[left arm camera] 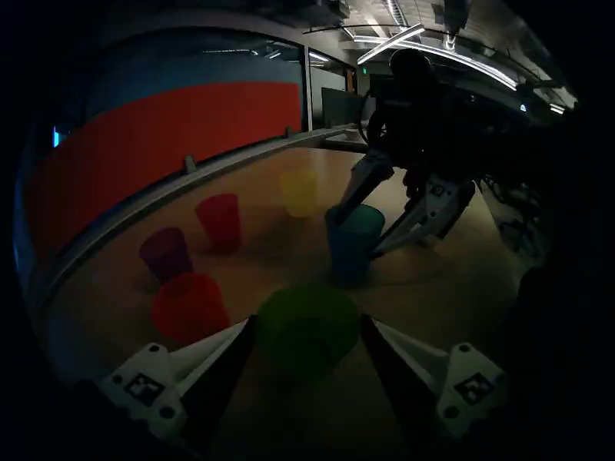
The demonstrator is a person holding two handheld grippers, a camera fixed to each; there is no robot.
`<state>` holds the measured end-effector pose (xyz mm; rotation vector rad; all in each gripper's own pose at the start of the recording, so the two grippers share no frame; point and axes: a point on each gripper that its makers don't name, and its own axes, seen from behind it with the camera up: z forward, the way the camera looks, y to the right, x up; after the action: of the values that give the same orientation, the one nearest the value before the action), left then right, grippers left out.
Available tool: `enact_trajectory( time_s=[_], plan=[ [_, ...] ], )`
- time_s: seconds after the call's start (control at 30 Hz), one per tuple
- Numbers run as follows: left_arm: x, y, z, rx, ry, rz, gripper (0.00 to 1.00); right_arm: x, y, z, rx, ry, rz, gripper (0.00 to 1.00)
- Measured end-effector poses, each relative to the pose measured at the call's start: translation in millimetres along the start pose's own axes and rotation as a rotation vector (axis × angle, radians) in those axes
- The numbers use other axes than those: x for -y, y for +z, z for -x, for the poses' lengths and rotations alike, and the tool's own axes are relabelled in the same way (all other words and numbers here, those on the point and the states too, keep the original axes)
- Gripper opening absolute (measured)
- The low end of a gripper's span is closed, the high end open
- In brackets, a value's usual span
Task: Pour water
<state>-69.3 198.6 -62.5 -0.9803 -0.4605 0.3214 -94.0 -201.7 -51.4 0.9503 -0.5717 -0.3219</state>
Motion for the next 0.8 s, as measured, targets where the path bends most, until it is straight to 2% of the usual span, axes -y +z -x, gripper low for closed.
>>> enact_trajectory(
  time_s=[0.2, 0.37, 0.8],
  plan=[
    [0.1, -2.6, 5.2, 0.011, 0.006, -0.007, 0.98, 1.0, -4.3, -0.3, -0.003, -0.001, 0.005, 0.98],
    [4.6, -10.5, 6.9, 0.008, 0.001, -0.031, 0.98, 0.8, -11.5, 2.1, -0.004, -0.001, 0.017, 0.98],
    [18.8, -50.1, 23.2, 0.018, -0.018, -0.123, 0.97, -4.8, -49.3, 14.4, -0.016, 0.019, 0.082, 0.99]
  ],
)
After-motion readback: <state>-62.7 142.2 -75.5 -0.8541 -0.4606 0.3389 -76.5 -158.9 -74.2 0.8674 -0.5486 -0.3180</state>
